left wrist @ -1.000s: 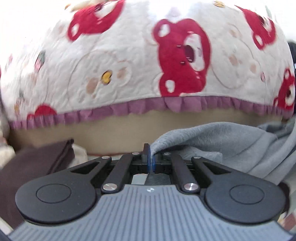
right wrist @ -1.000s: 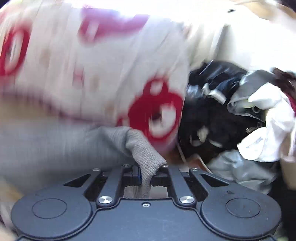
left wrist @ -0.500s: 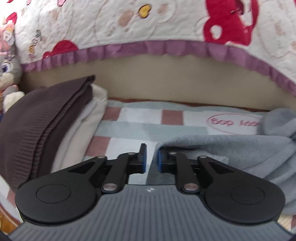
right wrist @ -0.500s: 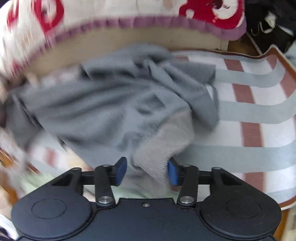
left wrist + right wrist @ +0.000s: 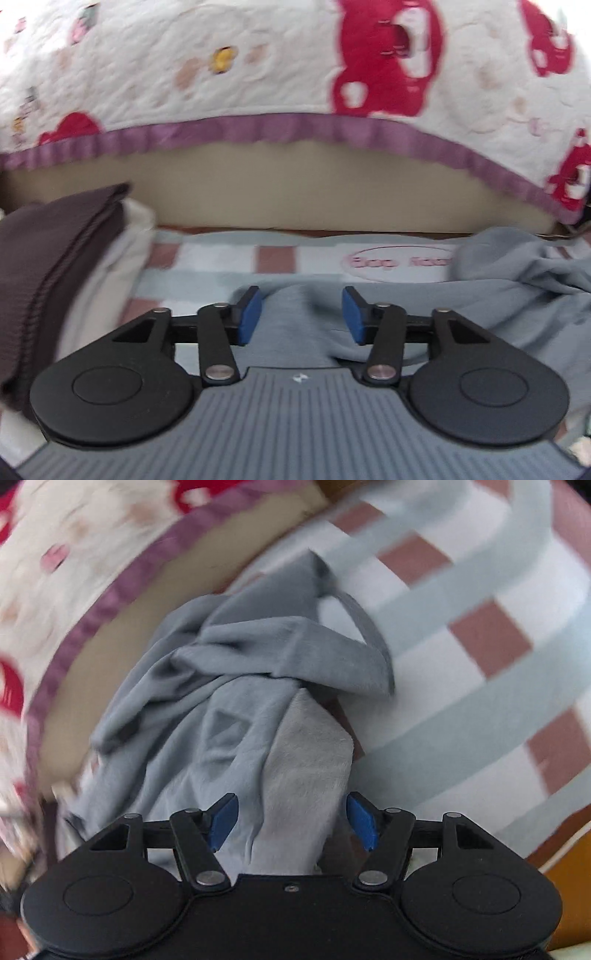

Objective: Fold clothes

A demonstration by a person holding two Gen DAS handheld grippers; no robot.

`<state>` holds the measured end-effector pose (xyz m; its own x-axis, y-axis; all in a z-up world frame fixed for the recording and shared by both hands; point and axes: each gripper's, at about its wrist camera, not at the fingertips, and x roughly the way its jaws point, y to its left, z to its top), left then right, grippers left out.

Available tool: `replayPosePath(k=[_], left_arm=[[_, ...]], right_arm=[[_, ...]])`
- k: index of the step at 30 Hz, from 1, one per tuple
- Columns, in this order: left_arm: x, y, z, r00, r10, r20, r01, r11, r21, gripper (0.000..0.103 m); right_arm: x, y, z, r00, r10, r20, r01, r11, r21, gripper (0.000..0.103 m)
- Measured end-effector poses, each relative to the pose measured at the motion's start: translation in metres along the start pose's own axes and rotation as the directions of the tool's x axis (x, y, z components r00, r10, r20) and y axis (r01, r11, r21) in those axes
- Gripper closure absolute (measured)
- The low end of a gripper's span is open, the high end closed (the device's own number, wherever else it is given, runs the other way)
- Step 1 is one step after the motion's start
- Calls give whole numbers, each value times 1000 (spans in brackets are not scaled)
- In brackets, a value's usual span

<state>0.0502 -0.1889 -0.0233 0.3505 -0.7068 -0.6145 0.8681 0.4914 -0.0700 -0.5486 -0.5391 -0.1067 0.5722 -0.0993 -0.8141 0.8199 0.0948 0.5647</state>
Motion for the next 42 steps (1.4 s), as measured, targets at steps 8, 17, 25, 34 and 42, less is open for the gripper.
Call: replayPosePath(k=[8, 17, 25, 34, 42], left_arm=[[74, -71, -17, 986, -89, -143, 114, 978, 173, 46], [126, -119, -29, 975, -103, -199, 162, 937, 309, 39], [141, -110, -54, 954, -13, -299, 112, 942, 315, 36], [156, -124, -55, 953, 21, -303, 87, 937, 337, 36], [195, -144, -63, 933, 53, -356, 73, 940, 332, 15]], right_arm=[[22, -4, 9, 928, 247, 279, -290, 949, 122, 88], [-129, 115, -41, 698, 641, 321, -274, 653, -706, 91], [-53, 42, -81, 1000, 22, 17, -13, 903, -429, 88], [-33, 10, -59, 978, 209, 15, -204, 968, -144, 39], [16, -18, -39, 980, 196, 38, -199, 971, 131, 86]])
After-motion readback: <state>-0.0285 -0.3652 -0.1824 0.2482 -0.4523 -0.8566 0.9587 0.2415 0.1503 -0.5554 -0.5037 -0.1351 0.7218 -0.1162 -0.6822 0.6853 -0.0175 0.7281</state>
